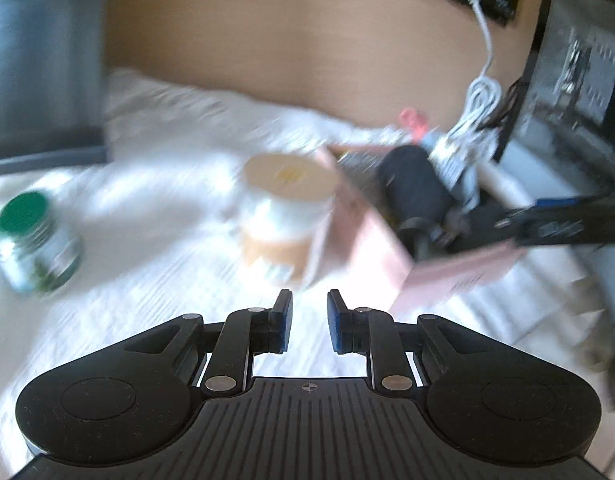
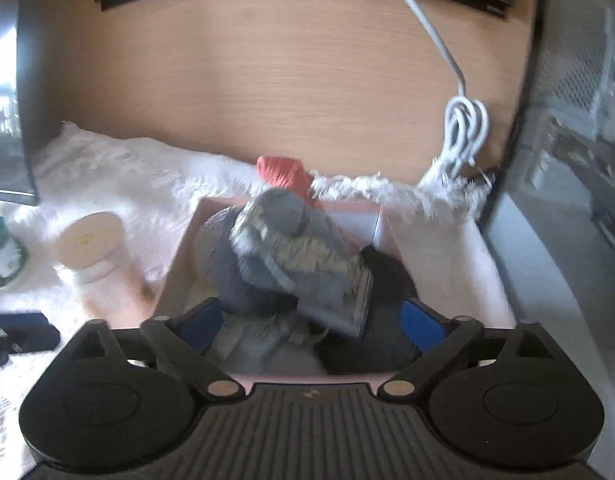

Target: Organize soft objects

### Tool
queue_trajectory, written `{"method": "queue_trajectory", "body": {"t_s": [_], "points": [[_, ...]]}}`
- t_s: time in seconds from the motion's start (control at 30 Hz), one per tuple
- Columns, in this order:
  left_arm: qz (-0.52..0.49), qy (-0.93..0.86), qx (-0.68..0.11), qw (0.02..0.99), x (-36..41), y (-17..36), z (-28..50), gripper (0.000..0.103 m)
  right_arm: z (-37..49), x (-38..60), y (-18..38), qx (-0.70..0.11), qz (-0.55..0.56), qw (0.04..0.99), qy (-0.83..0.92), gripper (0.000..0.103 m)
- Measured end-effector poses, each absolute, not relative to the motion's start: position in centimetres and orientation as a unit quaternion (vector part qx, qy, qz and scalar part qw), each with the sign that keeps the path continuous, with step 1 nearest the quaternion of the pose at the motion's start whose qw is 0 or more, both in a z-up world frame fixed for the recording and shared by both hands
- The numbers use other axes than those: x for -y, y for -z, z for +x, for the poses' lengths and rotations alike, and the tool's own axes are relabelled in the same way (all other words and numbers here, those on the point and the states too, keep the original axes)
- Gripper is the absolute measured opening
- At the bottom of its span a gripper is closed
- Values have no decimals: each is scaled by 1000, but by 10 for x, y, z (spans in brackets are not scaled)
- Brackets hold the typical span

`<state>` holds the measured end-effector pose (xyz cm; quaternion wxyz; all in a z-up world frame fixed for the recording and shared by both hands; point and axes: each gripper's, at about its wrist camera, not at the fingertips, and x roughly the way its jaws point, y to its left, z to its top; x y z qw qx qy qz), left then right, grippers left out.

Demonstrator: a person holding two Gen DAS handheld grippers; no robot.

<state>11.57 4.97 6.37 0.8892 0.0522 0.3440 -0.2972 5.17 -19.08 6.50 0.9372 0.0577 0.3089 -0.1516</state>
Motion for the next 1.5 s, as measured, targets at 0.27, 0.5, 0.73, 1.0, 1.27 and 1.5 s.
{"method": "queue_trajectory", "body": {"t_s": [0.27, 0.5, 0.73, 1.0, 1.27, 1.5], "points": [[26, 184, -394, 900, -61, -12, 68, 24, 30, 161, -16, -378, -5, 924, 62, 101], [8, 161, -355, 921, -42, -8, 40, 44, 37, 167, 21, -411, 3, 911, 29, 103], [24, 111, -314, 943, -10, 3, 21, 56, 26, 179, 30, -370, 16, 929, 10, 103], [18, 84, -314, 945, -2, 4, 13, 56, 21, 179, 32, -345, 14, 939, 11, 103], [13, 86, -309, 947, -5, 4, 7, 56, 18, 179, 35, -329, 16, 944, 9, 103], [15, 85, -309, 947, -5, 4, 8, 56, 14, 179, 35, -326, 15, 945, 7, 103]]}}
